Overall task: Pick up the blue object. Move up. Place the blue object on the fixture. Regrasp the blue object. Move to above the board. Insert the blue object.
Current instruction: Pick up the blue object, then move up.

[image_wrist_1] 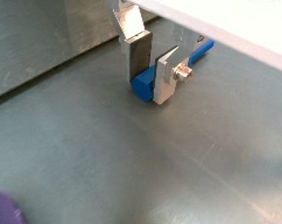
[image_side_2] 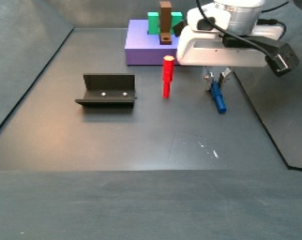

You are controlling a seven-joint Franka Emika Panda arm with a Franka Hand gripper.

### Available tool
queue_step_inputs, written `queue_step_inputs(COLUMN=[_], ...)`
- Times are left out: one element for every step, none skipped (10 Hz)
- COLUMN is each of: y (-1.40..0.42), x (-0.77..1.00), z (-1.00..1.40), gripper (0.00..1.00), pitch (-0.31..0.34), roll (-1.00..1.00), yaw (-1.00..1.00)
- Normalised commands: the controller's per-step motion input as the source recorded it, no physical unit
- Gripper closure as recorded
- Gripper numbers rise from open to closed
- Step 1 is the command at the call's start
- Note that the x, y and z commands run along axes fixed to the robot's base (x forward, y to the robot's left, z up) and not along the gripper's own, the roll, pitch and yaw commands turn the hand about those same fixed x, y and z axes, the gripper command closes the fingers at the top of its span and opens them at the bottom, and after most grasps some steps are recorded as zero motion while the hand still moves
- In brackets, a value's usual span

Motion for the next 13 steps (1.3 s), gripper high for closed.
queue_step_inputs(y=[0.00, 0.00, 0.00, 0.00, 0.00, 0.00, 0.00, 0.00, 0.00, 0.00, 0.00, 0.00, 0.00], x=[0.00, 0.00, 0.00, 0.00, 0.00, 0.00, 0.00, 0.00, 0.00, 0.00, 0.00, 0.00, -0.07], z=[0.00, 0.00, 0.00, 0.00, 0.00, 0.00, 0.00, 0.00, 0.00, 0.00, 0.00, 0.83, 0.76], gripper=[1.00, 1.00, 1.00, 1.00, 1.00, 1.00, 1.00, 1.00, 1.00, 1.00, 1.00, 1.00, 1.00], pitch=[0.000, 0.000, 0.000, 0.000, 0.000, 0.000, 0.000, 0.000, 0.000, 0.000, 0.000, 0.000, 0.049], roll=[0.00, 0.00, 0.00, 0.00, 0.00, 0.00, 0.00, 0.00, 0.00, 0.00, 0.00, 0.00, 0.00], yaw=[0.00, 0.00, 0.00, 0.00, 0.00, 0.00, 0.00, 0.00, 0.00, 0.00, 0.00, 0.00, -0.03])
